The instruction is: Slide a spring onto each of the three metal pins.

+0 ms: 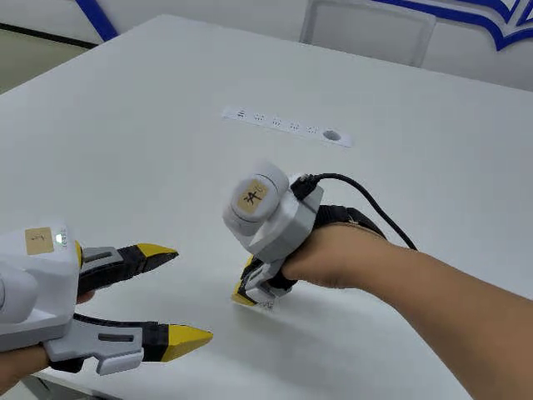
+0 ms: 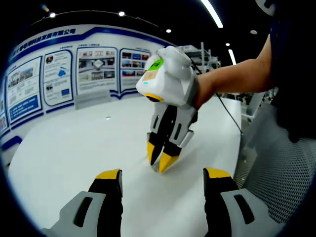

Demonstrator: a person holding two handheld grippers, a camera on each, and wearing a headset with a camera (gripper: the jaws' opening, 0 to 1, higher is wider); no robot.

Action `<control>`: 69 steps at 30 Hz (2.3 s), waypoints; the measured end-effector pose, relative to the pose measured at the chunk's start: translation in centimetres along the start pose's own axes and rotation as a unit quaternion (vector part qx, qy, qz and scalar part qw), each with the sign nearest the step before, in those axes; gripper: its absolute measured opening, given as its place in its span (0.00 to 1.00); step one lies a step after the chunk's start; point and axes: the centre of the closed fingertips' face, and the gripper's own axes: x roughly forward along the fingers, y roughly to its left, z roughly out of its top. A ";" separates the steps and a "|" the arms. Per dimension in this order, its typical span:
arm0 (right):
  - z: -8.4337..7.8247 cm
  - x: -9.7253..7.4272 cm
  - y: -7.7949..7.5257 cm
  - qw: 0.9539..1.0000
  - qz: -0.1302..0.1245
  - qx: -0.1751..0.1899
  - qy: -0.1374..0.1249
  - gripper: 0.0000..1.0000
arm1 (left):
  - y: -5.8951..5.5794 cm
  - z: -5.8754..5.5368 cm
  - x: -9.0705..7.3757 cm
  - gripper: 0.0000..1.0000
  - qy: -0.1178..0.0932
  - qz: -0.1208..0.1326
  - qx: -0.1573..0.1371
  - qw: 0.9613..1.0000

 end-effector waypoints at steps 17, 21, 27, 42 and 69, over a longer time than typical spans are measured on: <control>-0.4 0.5 0.0 1.000 0.012 0.011 0.009 0.12 | 0.0 -0.1 -0.1 0.68 0.000 0.001 -0.001 1.000; -0.4 0.5 0.0 1.000 0.011 0.012 0.007 0.12 | 0.0 0.0 0.0 0.68 0.000 0.001 0.000 1.000; -0.6 -0.1 0.1 1.000 0.008 0.015 0.001 0.12 | -0.1 -0.1 0.1 0.68 0.001 -0.001 -0.001 1.000; -1.1 -2.8 -0.6 0.999 -0.016 0.030 -0.032 0.12 | -0.5 0.3 0.7 0.67 0.004 -0.012 0.007 1.000; -1.5 -7.3 -1.3 0.992 -0.047 0.074 -0.090 0.11 | -1.0 0.8 1.2 0.67 0.003 -0.022 0.013 1.000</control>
